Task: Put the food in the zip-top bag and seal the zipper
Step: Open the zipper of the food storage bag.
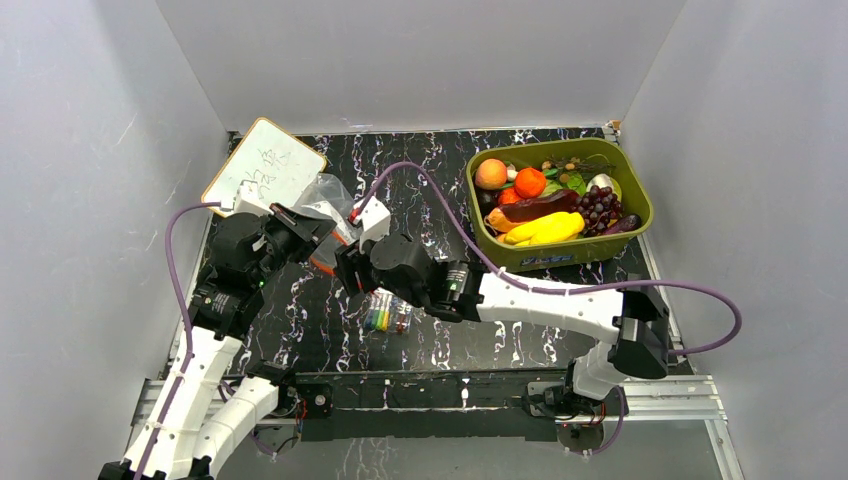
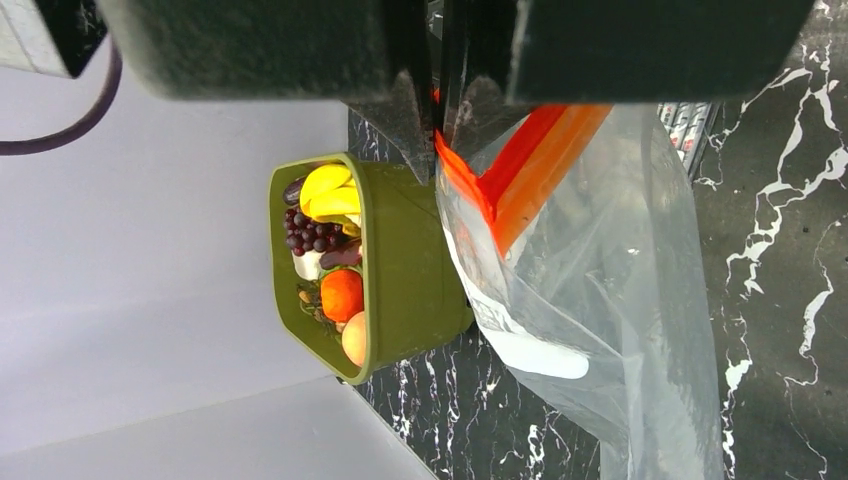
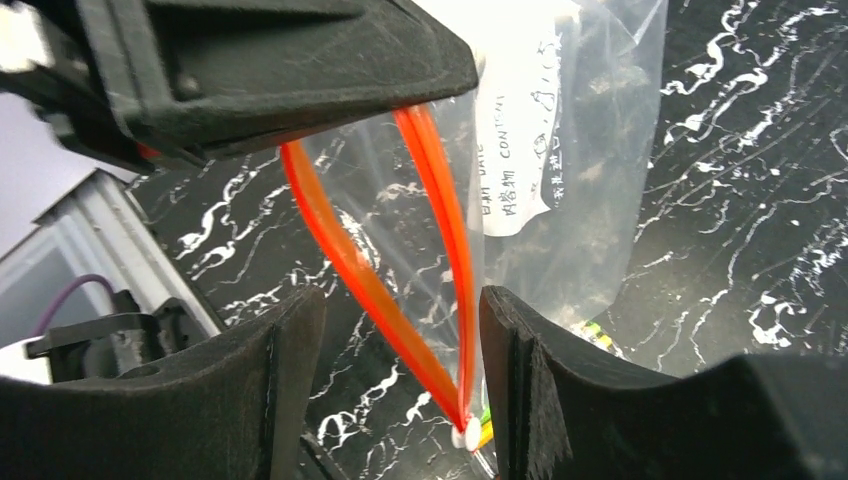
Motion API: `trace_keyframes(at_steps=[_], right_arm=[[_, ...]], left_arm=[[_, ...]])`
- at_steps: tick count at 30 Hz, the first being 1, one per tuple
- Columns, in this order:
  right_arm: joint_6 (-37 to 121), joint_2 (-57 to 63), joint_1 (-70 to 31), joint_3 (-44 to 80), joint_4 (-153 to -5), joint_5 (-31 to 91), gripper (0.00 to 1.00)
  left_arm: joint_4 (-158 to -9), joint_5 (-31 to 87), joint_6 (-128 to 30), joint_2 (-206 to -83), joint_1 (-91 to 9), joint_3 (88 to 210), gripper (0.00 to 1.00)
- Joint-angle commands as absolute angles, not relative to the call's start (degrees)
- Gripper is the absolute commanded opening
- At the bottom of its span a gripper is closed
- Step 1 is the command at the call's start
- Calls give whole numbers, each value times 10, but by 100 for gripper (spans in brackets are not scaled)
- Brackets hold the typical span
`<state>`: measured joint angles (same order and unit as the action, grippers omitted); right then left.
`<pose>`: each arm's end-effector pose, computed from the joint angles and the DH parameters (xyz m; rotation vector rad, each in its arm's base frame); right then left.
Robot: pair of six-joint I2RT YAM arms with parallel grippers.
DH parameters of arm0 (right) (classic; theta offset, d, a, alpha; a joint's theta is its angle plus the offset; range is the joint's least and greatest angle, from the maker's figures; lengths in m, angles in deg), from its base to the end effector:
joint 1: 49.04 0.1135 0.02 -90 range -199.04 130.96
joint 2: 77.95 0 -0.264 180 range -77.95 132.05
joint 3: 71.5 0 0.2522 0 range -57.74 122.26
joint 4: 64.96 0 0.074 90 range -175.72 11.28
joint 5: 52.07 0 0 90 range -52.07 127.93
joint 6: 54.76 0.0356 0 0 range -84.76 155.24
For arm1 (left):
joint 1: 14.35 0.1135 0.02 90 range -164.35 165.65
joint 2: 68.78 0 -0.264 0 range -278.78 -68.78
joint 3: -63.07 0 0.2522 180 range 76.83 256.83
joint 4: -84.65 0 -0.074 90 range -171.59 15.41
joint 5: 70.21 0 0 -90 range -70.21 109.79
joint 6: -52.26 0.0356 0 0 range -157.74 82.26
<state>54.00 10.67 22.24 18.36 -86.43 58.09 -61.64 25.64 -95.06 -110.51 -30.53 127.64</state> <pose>0.1293 0.3432 0.3457 -0.6472 1.8591 0.7180 0.1554 -0.0489 0.3665 -0.5841 1.7816 -1.0027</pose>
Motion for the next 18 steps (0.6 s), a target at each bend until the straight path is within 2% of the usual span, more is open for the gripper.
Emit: trace_keyframes(at_steps=[1,3,5,6,8,9,11,13,14,16,18], right_arm=[[513,113,227,217,-838,658,55],[498,120,227,215,-825,670,51],[486,127,227,214,-805,667,41],[484,132,227,217,-795,671,34],[481,139,227,217,-783,688,7],[481,143,227,218,-776,693,0],[479,154,226,225,-758,696,0],[487,166,220,239,-747,700,0],[499,170,212,247,-747,690,0],[542,173,191,258,-755,687,0],[573,169,178,252,-748,689,0]], left_arm=[[-614,275,-970,-1097,-303,1297,0],[-616,285,-976,-1098,-303,1297,0],[-613,294,-980,-1100,-304,1297,0],[-613,300,-982,-1100,-303,1297,0],[-610,305,-978,-1097,-304,1299,0],[-601,295,-966,-1093,-303,1304,0],[-585,270,-943,-1085,-304,1314,12],[-570,249,-906,-1078,-303,1331,41],[-557,245,-887,-1078,-304,1342,51],[-515,218,-850,-1083,-304,1374,65],[-491,204,-823,-1085,-303,1385,72]])
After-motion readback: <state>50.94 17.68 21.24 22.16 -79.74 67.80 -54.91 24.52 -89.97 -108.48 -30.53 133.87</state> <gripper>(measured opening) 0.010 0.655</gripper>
